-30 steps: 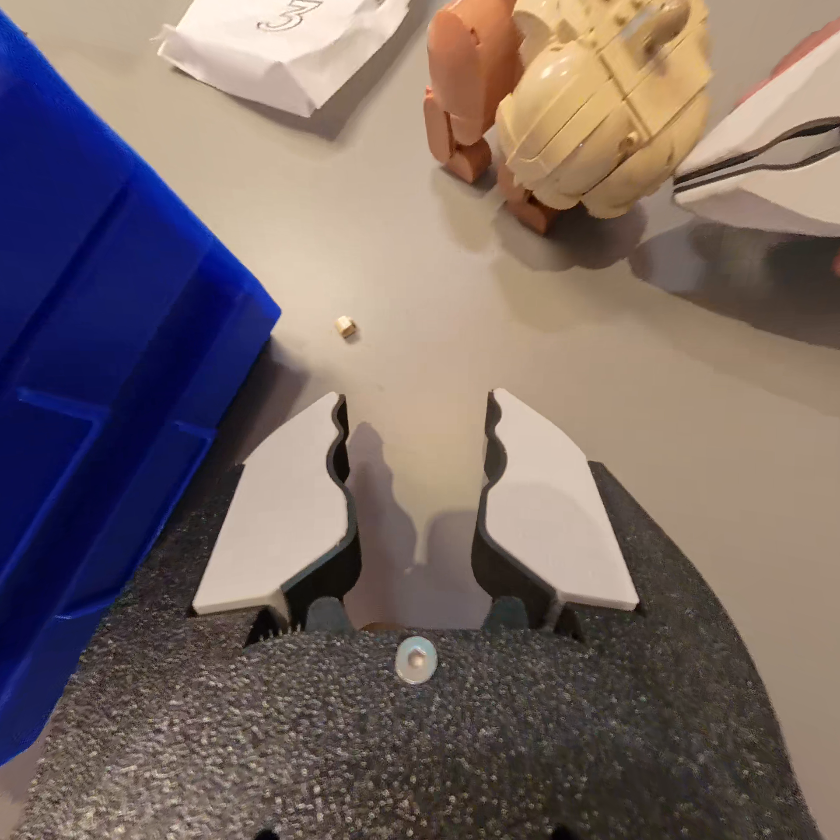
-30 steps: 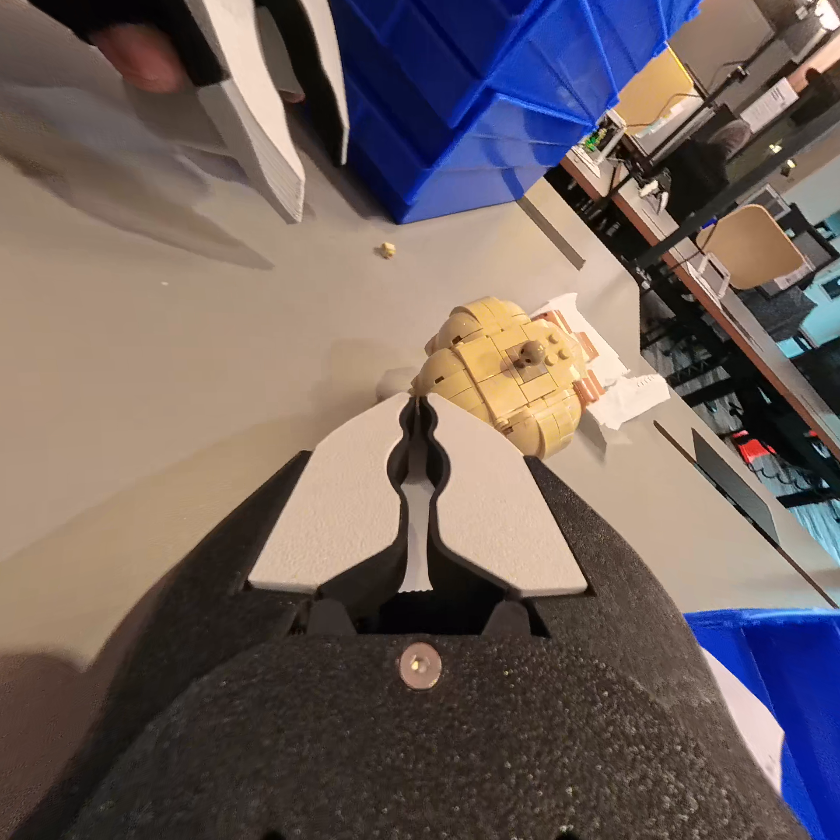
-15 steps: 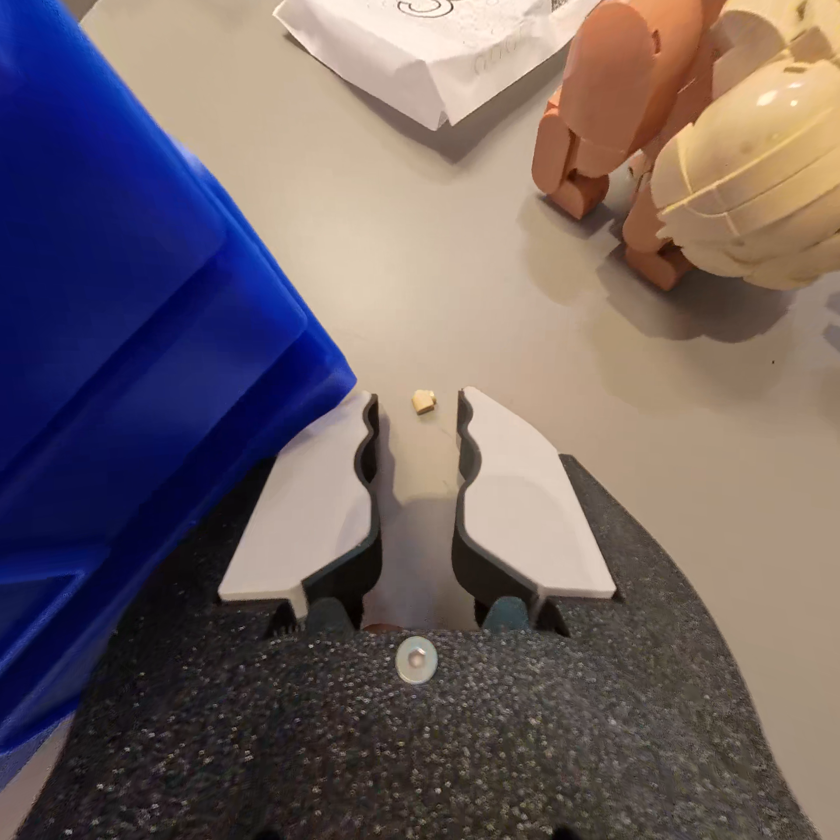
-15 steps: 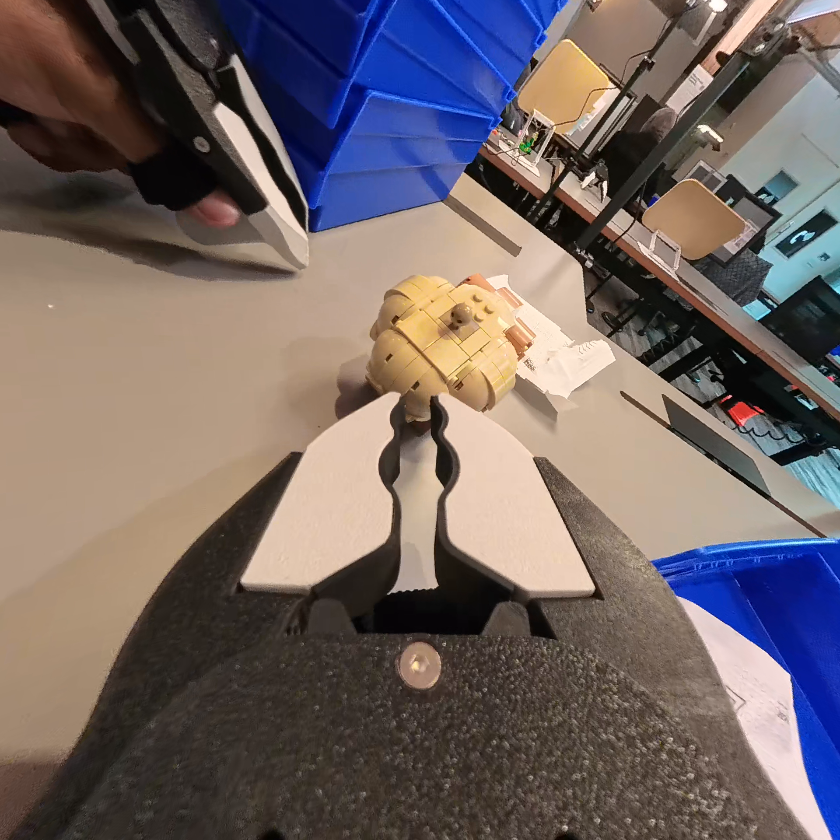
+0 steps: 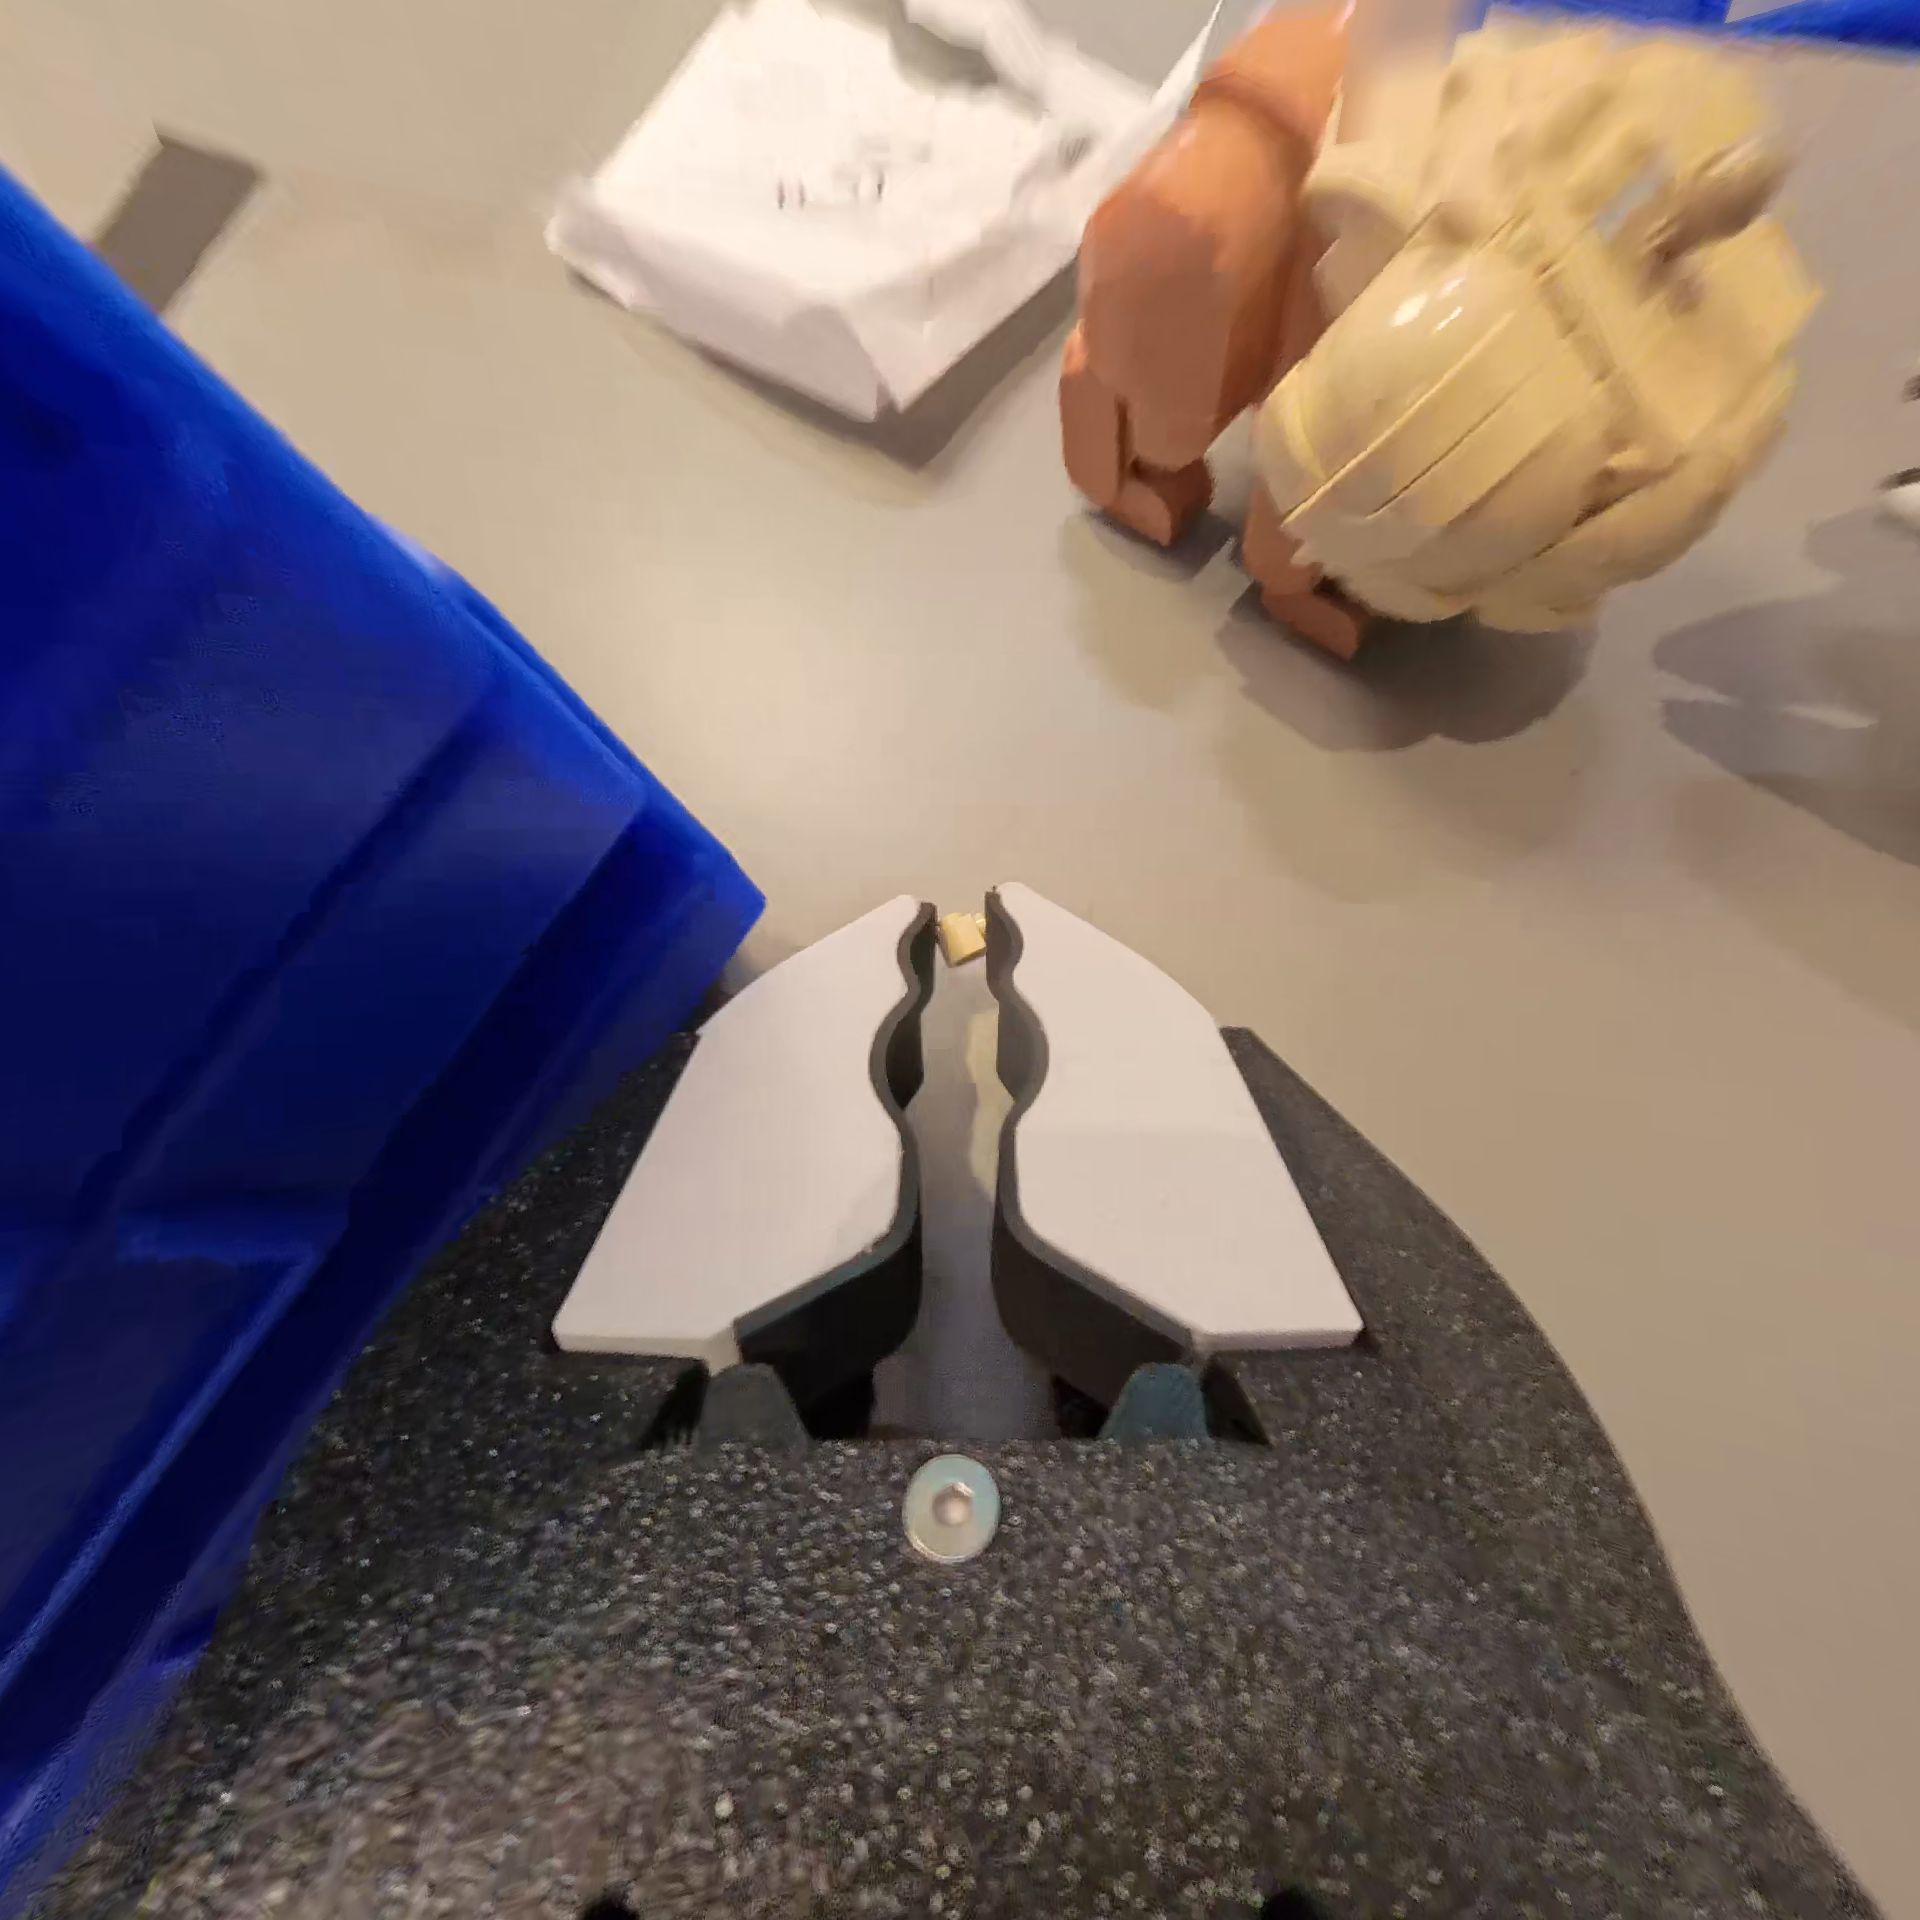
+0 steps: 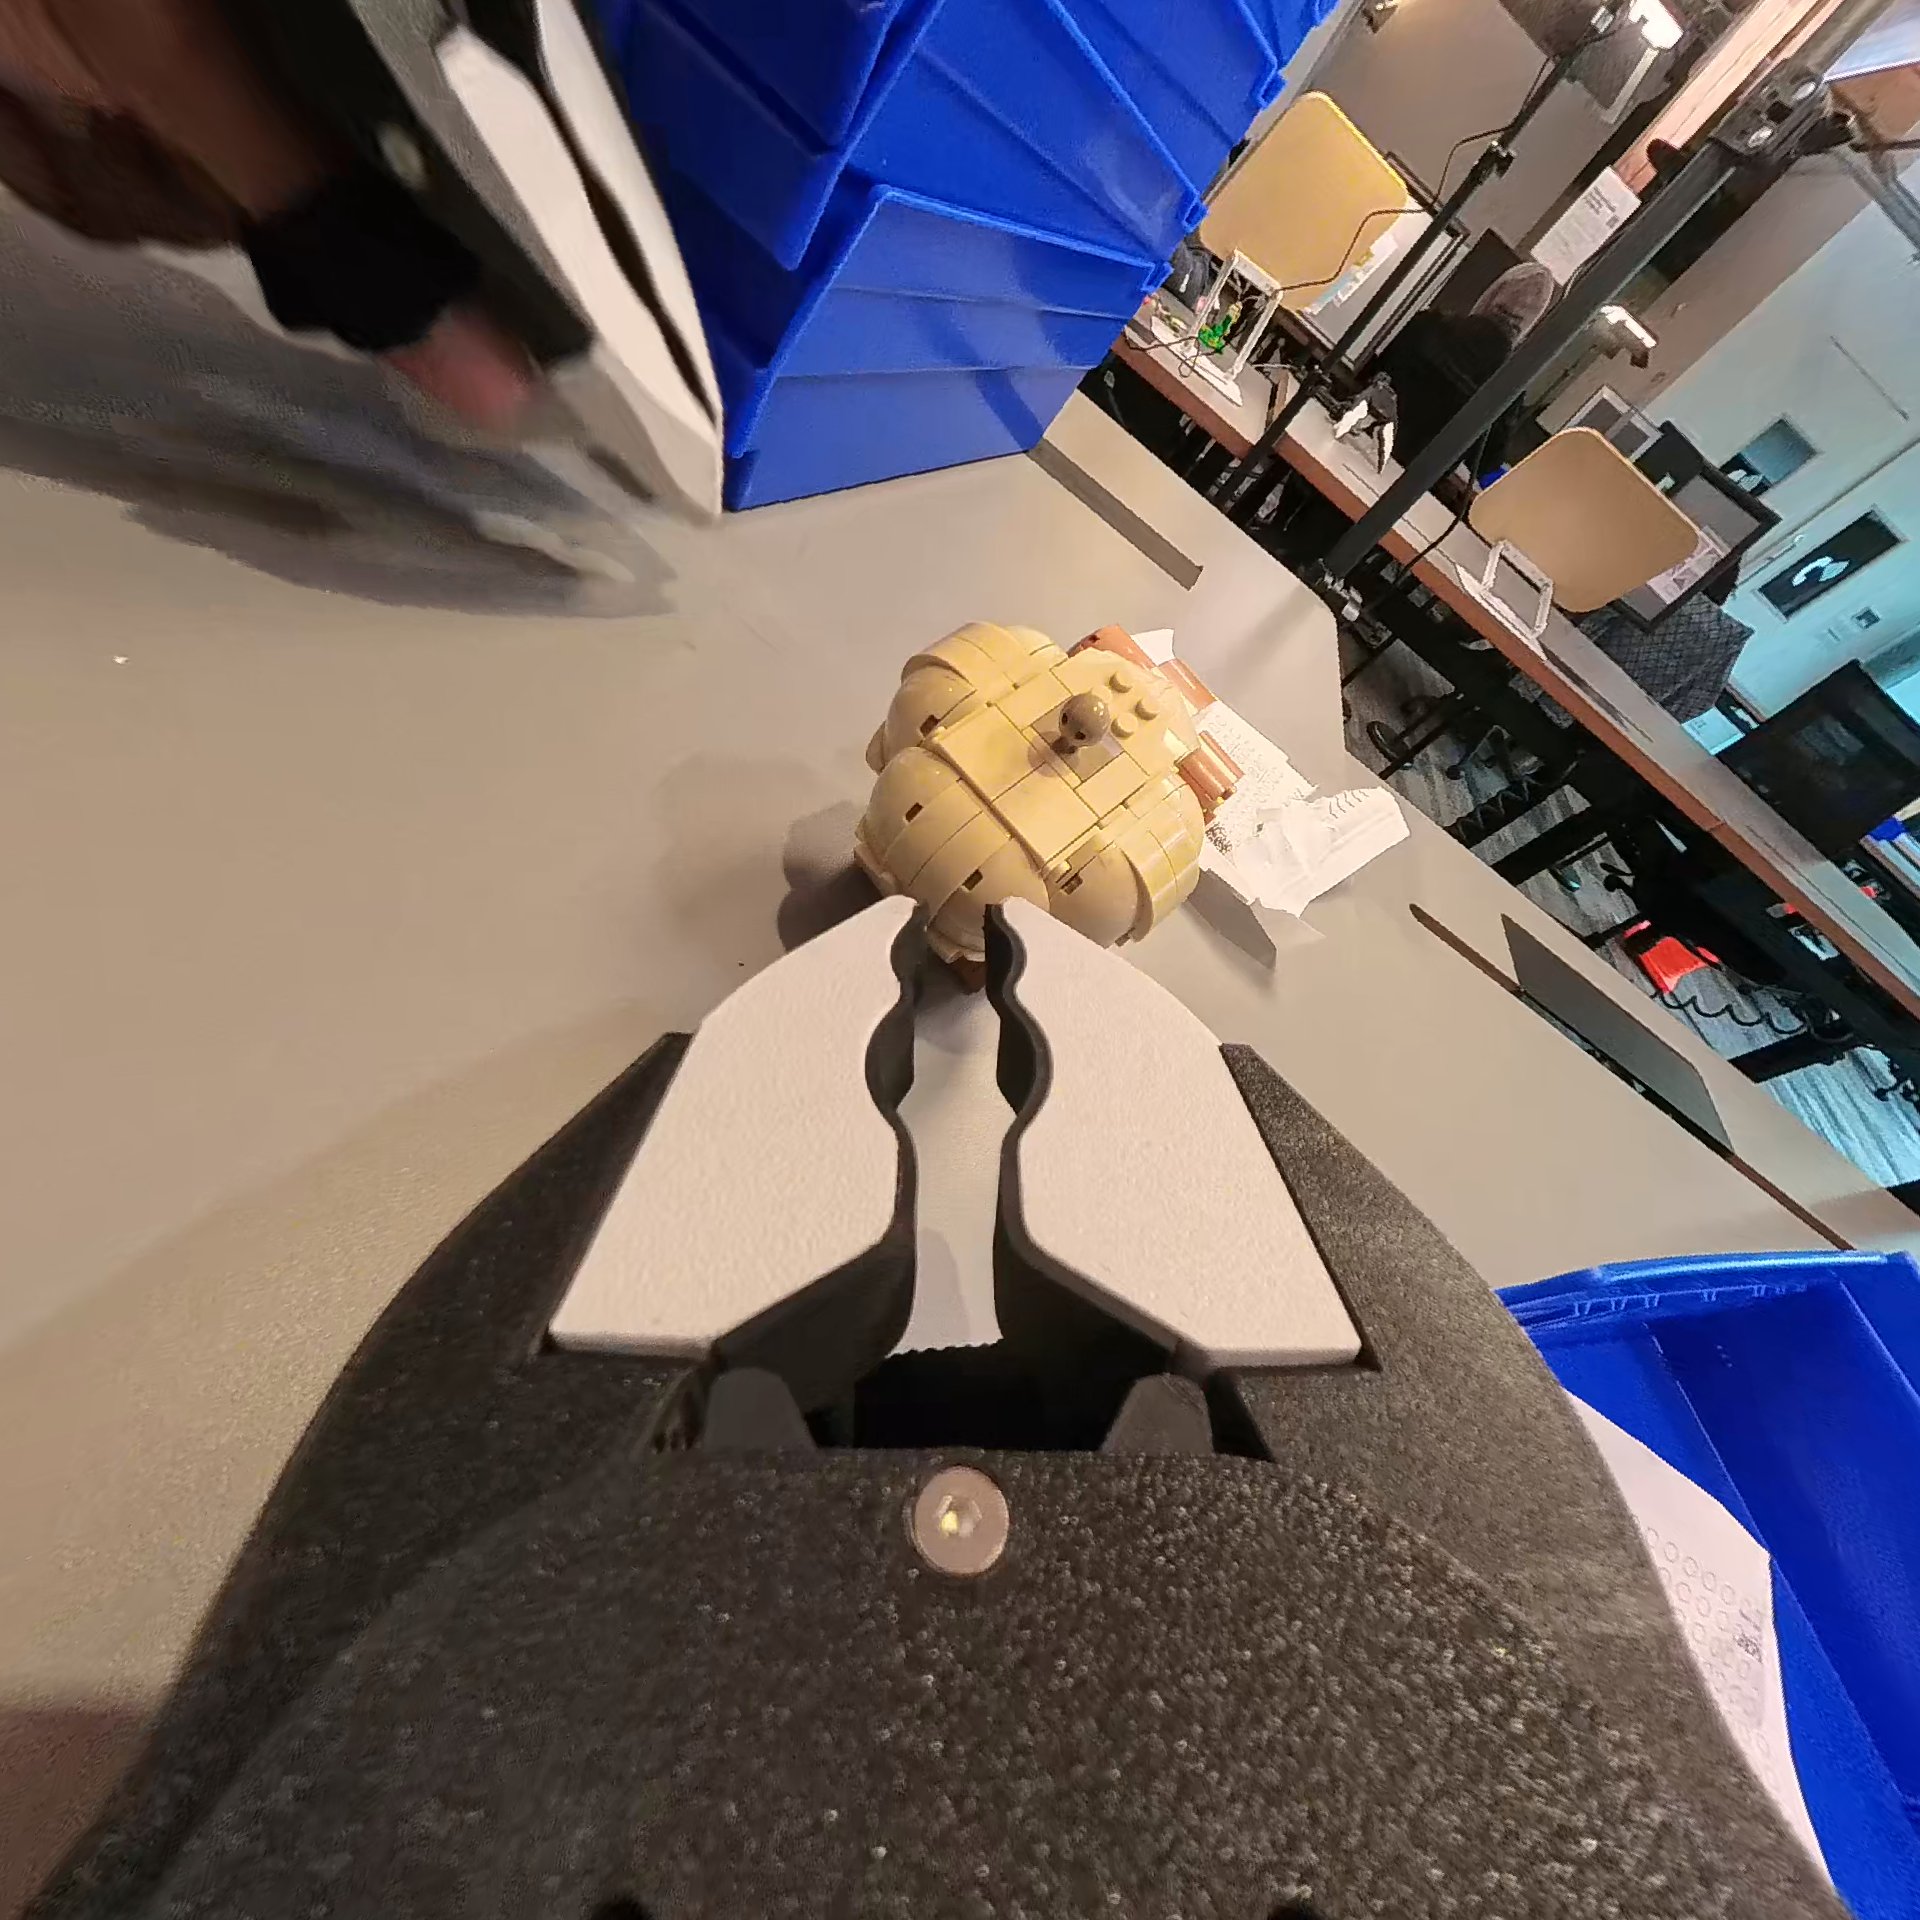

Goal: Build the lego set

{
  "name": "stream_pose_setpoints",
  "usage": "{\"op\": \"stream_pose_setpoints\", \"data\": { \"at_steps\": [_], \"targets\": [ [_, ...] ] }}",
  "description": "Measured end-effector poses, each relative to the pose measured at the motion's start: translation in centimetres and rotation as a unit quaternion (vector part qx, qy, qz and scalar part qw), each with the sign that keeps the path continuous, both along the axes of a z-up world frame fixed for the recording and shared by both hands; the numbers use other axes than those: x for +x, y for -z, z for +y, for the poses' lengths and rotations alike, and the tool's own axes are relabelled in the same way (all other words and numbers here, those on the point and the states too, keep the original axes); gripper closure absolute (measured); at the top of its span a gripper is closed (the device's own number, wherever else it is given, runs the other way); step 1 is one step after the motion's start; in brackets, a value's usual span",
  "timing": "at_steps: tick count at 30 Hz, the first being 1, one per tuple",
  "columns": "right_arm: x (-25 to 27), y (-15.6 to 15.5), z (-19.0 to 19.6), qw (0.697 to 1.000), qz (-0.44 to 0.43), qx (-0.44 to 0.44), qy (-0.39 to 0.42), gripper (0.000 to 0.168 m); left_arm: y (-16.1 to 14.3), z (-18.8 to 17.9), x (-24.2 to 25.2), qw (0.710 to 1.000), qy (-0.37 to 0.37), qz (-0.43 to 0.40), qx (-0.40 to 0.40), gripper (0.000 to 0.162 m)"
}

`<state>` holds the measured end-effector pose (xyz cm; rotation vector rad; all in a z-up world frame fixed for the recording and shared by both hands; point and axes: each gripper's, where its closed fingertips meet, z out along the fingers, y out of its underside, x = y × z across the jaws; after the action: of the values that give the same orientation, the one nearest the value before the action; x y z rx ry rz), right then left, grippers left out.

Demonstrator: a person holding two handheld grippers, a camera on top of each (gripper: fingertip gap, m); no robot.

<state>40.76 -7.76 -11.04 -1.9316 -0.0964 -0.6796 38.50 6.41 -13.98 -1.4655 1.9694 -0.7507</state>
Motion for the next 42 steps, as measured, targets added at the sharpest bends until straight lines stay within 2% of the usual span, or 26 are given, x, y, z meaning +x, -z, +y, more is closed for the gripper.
{"op": "stream_pose_setpoints", "data": {
  "at_steps": [3, 7, 9, 11, 13, 15, 17, 19, 22, 25, 30, 32, 34, 39, 42],
  "targets": [
    [0.0, 0.0, 0.0, 1.0, 0.0, -0.002, -0.001, 0.158, -4.9, -0.9, -1.2, 0.998, 0.027, -0.056, -0.012, 0.153],
    [-0.1, 0.1, 0.1, 1.0, -0.001, -0.004, -0.002, 0.158, -14.0, -1.0, -3.1, 0.987, 0.044, -0.157, 0.015, 0.153],
    [-0.1, 0.2, 0.1, 1.0, -0.003, -0.006, -0.002, 0.158, -18.4, 0.8, -3.7, 0.979, 0.015, -0.202, 0.035, 0.153],
    [-0.1, 0.2, 0.1, 1.0, -0.004, -0.008, -0.002, 0.158, -21.6, 4.1, -3.5, 0.973, -0.037, -0.222, 0.046, 0.153],
    [-0.1, 0.3, 0.1, 1.0, -0.007, -0.01, -0.002, 0.157, -22.6, 7.8, -2.9, 0.974, -0.086, -0.206, 0.042, 0.15],
    [-0.1, 0.3, 0.1, 1.0, -0.011, -0.01, -0.001, 0.157, -22.4, 10.2, -2.5, 0.976, -0.111, -0.186, 0.003, 0.128],
    [-0.2, 0.2, 0.1, 1.0, -0.013, -0.008, -0.002, 0.156, -22.6, 10.8, -2.9, 0.974, -0.113, -0.192, -0.03, 0.122],
    [-0.2, 0.2, 0.1, 1.0, -0.012, -0.008, -0.002, 0.156, -22.9, 11.0, -4.2, 0.97, -0.11, -0.218, -0.018, 0.122],
    [-0.3, 0.5, 0.2, 1.0, -0.01, -0.018, -0.006, 0.155, -21.8, 10.7, -6.9, 0.971, -0.086, -0.225, 0.013, 0.12],
    [-0.8, 0.6, 0.4, 0.999, -0.019, -0.024, -0.019, 0.154, -18.8, 9.5, -10.1, 0.979, -0.026, -0.201, 0.031, 0.12],
    [-5.2, 0.0, 2.6, 0.993, 0.041, -0.001, -0.11, 0.153, -9.1, 6.0, -16.5, 0.989, 0.131, -0.071, 0.012, 0.12],
    [-7.7, -0.4, 4.1, 0.986, 0.058, -0.003, -0.159, 0.153, -5.3, 5.4, -18.7, 0.986, 0.165, -0.018, 0.013, 0.12],
    [-10.2, -0.6, 5.9, 0.978, 0.049, -0.022, -0.202, 0.153, -2.8, 4.7, -20.1, 0.981, 0.195, 0.009, 0.017, 0.12],
    [-16.2, -1.3, 10.8, 0.95, 0.025, -0.069, -0.304, 0.153, 1.6, 3.4, -21.5, 0.966, 0.242, 0.081, 0.049, 0.122],
    [-19.1, -1.2, 13.5, 0.929, 0.02, -0.101, -0.356, 0.153, 2.8, 3.1, -21.6, 0.96, 0.253, 0.097, 0.073, 0.128]
  ]
}}
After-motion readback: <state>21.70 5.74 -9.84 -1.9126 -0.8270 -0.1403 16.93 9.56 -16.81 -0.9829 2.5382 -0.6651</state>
